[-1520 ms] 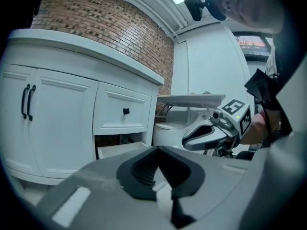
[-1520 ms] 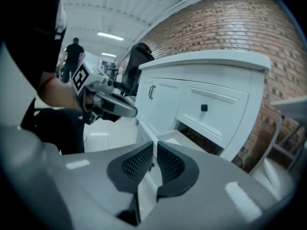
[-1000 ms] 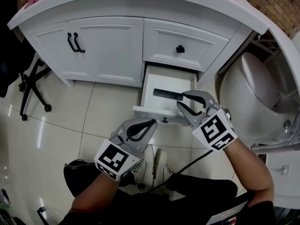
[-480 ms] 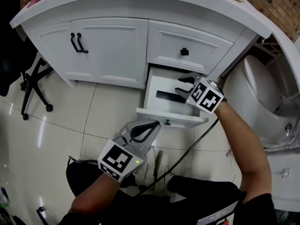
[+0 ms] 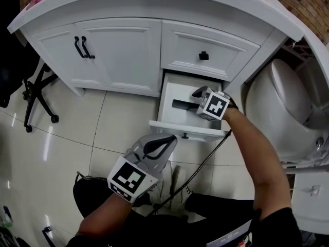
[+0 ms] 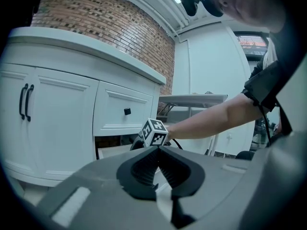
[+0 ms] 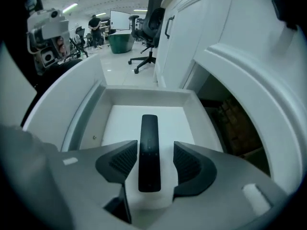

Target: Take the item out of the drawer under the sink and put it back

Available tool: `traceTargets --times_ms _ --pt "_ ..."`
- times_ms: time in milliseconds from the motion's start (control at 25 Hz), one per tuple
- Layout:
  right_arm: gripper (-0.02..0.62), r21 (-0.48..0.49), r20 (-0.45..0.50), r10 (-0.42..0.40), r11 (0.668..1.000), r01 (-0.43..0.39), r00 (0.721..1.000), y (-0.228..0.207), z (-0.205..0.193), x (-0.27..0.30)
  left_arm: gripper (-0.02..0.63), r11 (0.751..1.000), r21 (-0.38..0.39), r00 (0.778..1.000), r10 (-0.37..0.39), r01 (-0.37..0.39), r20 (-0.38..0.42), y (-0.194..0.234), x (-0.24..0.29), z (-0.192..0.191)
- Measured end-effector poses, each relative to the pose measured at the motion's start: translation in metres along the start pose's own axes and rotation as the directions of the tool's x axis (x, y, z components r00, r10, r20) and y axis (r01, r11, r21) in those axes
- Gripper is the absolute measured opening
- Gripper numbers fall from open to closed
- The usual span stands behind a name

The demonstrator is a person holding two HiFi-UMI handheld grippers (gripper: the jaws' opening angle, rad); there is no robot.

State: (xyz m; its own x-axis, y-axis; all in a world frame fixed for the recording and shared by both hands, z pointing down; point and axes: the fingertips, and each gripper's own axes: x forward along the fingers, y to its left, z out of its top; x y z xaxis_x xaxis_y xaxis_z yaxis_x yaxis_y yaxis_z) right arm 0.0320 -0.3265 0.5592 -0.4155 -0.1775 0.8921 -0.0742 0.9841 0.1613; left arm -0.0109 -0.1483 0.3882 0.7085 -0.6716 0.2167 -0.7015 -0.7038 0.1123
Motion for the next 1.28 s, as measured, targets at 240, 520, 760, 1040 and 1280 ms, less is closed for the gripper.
traceTargets --times_ms 240,520,760,1040,1280 --pt "0.230 0.016 0.010 0.063 0.998 -0.063 0.998 0.004 0.000 0.021 0.006 1.000 -0.005 1.000 -0.001 0.001 -0.009 0.003 0.001 -0.003" --pt "0.223 0.037 -0.046 0.113 0.993 -0.112 0.992 0.010 -0.007 0.035 0.006 1.000 -0.019 1.000 0.000 -0.001 -0.007 0.003 0.002 -0.007" --pt "0.193 0.097 -0.024 0.169 0.981 -0.166 0.985 0.012 -0.007 0.037 0.006 1.000 -0.025 1.000 0.004 -0.004 -0.010 0.004 0.000 -0.011" --pt "0.189 0.140 -0.016 0.191 0.972 -0.187 0.982 0.012 -0.007 0.038 0.006 1.000 -0.027 1.000 0.007 -0.007 -0.011 0.004 -0.002 -0.010" --pt "0.169 0.113 -0.029 0.166 0.980 -0.162 0.986 0.013 -0.007 0.037 0.006 1.000 -0.015 1.000 0.009 -0.009 -0.017 0.003 -0.006 -0.010"
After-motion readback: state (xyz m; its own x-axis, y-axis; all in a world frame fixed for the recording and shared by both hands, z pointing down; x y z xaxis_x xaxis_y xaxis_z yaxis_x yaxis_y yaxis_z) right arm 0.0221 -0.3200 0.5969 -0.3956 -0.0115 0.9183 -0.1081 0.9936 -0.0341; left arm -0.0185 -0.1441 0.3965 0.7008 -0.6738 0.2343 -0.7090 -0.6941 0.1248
